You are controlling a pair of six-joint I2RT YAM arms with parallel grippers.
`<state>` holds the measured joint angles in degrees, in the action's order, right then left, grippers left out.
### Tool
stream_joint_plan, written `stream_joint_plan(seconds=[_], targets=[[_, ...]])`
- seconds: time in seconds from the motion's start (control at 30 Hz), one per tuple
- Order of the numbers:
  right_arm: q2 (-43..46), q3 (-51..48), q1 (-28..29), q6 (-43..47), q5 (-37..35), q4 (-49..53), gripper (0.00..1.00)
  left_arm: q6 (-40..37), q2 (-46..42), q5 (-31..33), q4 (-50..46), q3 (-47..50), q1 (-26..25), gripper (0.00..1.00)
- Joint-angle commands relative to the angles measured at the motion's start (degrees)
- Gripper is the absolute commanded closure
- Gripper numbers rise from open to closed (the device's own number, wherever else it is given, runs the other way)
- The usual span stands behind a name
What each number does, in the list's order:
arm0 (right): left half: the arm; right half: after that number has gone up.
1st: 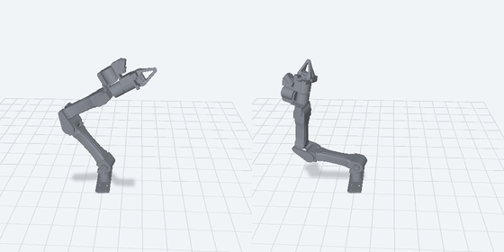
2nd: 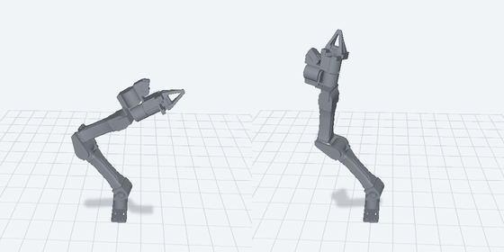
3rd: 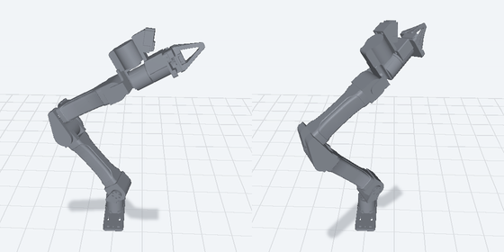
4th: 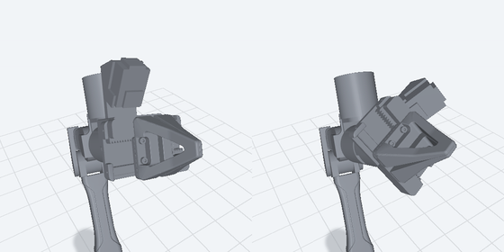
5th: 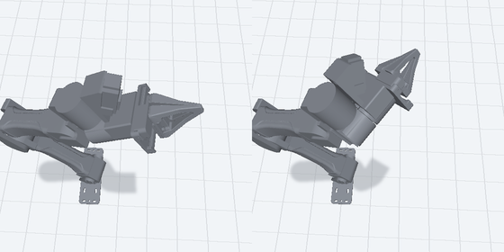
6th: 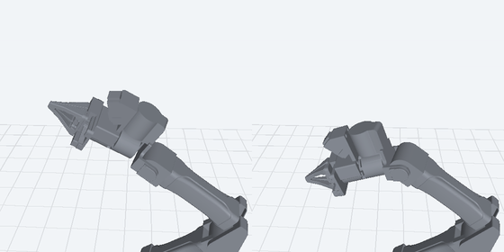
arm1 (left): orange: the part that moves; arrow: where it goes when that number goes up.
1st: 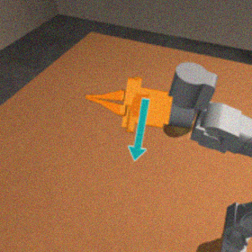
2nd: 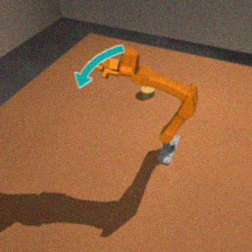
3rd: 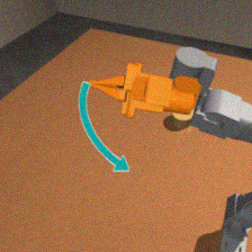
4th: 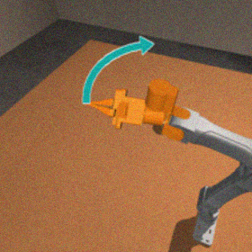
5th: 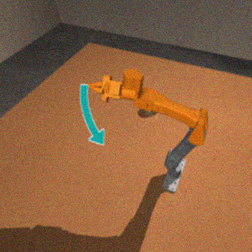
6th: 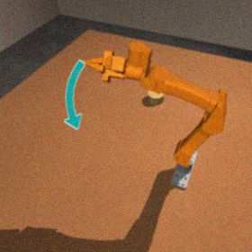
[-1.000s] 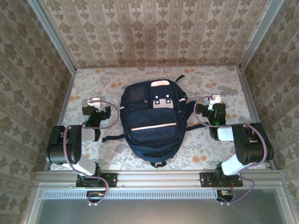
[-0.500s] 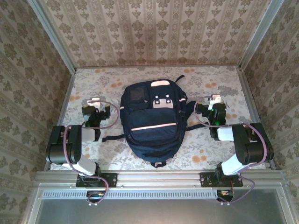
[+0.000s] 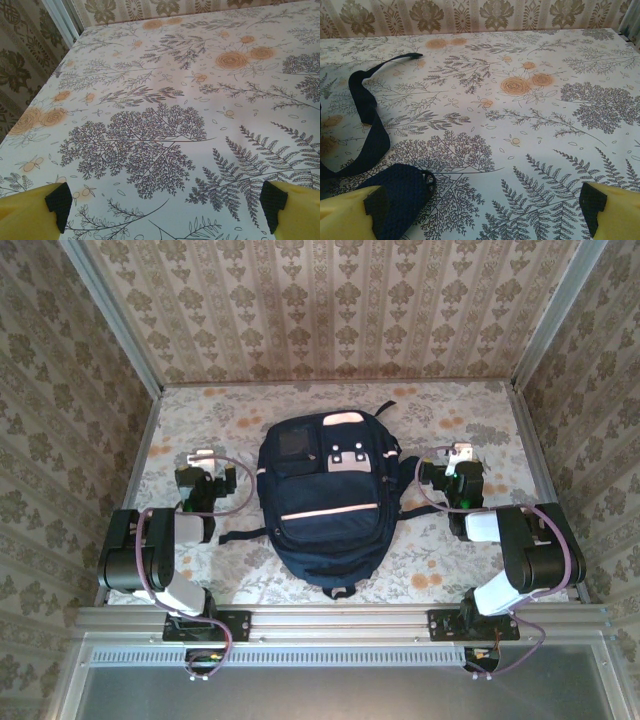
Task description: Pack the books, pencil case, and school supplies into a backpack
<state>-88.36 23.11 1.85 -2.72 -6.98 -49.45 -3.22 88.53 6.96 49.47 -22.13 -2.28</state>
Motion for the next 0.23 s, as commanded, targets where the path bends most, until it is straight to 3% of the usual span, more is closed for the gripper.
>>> stream_joint_plan(seconds=[0.0,0.2], targets=[[0.8,0.1,-0.3,0.8,1.0,0.1,0.0,0.6,-0.5,0.5,1.4,-0.3,-0.2,0.0],[0.8,0.1,-0.3,0.7,1.0,0.2,0.0,0.6,-0.4,-0.4,1.2,-0.4,0.0,0.0]])
